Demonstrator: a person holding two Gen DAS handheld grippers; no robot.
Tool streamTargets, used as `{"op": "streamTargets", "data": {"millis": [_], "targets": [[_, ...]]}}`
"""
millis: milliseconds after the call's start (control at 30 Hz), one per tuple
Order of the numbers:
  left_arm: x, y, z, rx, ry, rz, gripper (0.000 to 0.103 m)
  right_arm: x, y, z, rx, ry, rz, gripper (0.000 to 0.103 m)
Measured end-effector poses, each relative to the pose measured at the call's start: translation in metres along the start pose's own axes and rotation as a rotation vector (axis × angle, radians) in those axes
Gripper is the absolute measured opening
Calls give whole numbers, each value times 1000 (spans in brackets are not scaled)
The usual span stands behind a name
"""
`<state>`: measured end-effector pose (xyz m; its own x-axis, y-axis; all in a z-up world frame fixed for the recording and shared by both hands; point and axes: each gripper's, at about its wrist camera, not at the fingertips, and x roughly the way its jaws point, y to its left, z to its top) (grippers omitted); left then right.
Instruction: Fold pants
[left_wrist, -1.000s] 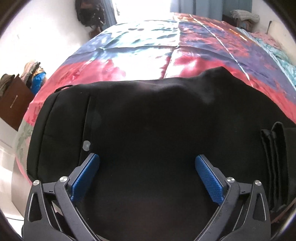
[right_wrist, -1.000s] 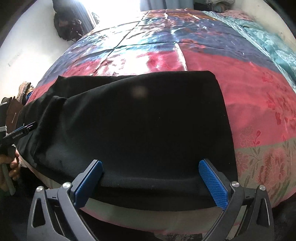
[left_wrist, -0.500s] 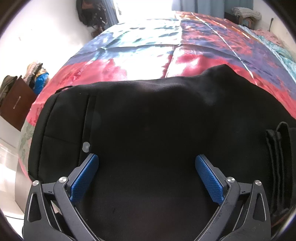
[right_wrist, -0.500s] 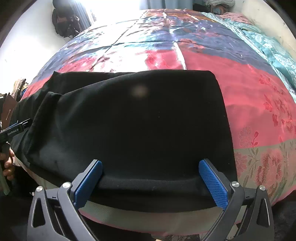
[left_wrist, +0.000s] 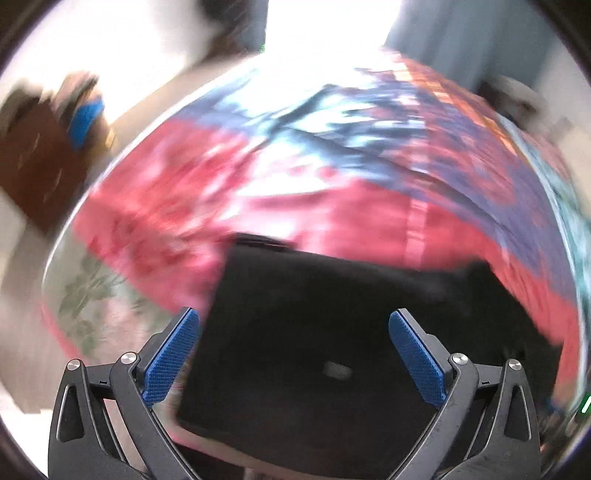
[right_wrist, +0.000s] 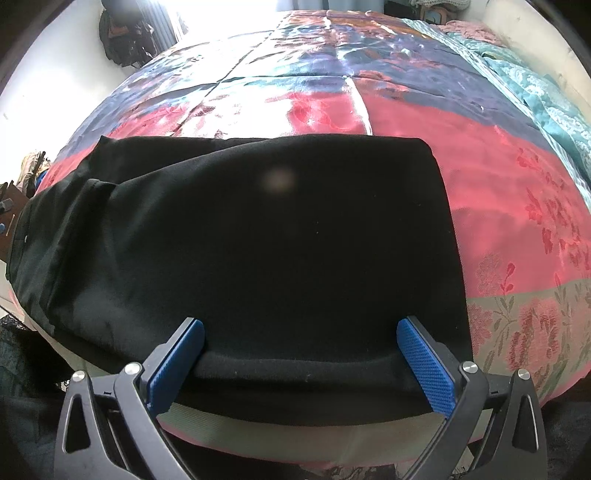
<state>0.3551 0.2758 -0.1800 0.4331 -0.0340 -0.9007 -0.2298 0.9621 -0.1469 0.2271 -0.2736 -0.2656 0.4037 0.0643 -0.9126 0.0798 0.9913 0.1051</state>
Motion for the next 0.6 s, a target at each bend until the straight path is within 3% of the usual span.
{"op": "streamTargets", "data": {"millis": [100,167,200,233,433,533,600], "targets": [[28,36,11,-101,78,-73,102,1,1,0,2,2,-7,103],[54,39,6,-98,167,-192,102,1,1,2,4,11,-9,103],[71,38,0,-81,232,-225,103,1,1,3,5,14,-9,103],[78,37,-4,-68,248,-236,103,2,1,3,4,17,-8,103],[77,45,-14,-84,176,-310,103,1,1,2,0,6,-8,103],[74,39,-17,-45,157,-288,102,1,1,1,1,1,-10,103],[73,33,-16,-39,197,-248,101,1,1,1,2,1,-7,103]]}}
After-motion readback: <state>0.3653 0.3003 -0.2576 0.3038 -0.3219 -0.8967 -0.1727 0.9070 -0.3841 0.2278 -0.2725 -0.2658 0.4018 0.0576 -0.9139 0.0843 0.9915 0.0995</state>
